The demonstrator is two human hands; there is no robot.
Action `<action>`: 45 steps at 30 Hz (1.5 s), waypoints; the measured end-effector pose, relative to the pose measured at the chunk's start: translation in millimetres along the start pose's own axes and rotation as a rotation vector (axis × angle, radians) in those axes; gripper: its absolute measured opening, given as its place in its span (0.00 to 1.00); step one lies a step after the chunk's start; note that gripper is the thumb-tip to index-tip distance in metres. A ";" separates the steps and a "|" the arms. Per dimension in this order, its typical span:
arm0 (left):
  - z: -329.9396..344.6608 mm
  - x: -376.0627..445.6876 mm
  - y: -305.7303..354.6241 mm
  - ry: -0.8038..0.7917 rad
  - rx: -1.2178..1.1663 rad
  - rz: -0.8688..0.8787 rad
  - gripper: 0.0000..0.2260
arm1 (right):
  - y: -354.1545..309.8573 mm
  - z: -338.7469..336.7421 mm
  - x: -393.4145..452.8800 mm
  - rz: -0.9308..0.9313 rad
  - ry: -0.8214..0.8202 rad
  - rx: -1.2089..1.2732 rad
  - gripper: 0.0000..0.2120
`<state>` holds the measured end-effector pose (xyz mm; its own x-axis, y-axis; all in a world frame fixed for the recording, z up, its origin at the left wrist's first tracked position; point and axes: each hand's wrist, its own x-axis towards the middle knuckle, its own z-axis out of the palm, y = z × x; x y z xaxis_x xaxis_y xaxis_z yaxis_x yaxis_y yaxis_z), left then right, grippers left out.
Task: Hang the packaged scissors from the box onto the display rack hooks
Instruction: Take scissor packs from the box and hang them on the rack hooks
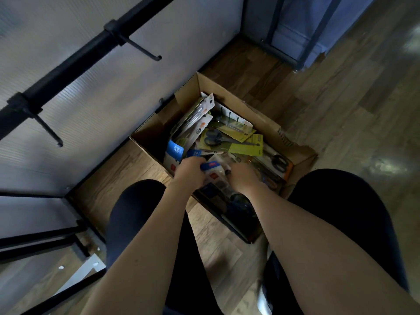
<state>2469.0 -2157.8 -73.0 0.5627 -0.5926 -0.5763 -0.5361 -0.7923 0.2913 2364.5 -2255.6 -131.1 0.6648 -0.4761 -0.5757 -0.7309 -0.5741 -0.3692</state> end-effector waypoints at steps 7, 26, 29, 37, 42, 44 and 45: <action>-82.3 -72.9 56.9 0.225 -0.064 0.087 0.12 | -28.8 -99.7 -88.3 0.008 0.318 0.200 0.14; -401.9 -350.9 194.0 0.759 -0.521 0.123 0.10 | -147.7 -429.4 -336.7 -0.074 0.704 0.738 0.08; -431.7 -379.6 204.2 0.807 -0.546 0.143 0.09 | -163.6 -459.3 -357.9 -0.145 0.780 0.714 0.09; -486.4 -440.6 216.1 0.997 -0.631 0.282 0.07 | -200.1 -519.1 -409.3 -0.320 0.728 0.742 0.13; -513.3 -464.2 215.6 1.052 -0.682 0.391 0.09 | -230.7 -547.6 -431.3 -0.507 0.731 0.704 0.12; -523.2 -474.0 214.1 1.073 -0.710 0.416 0.10 | -243.4 -557.3 -434.8 -0.585 0.752 0.695 0.11; -527.6 -479.1 212.7 1.085 -0.747 0.417 0.11 | -250.0 -561.4 -436.3 -0.618 0.760 0.690 0.11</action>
<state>2417.4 -2118.9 667.9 0.8340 -0.3448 0.4308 -0.5168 -0.2145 0.8288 2344.0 -2278.4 622.0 0.6841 -0.6507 0.3295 -0.0303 -0.4766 -0.8786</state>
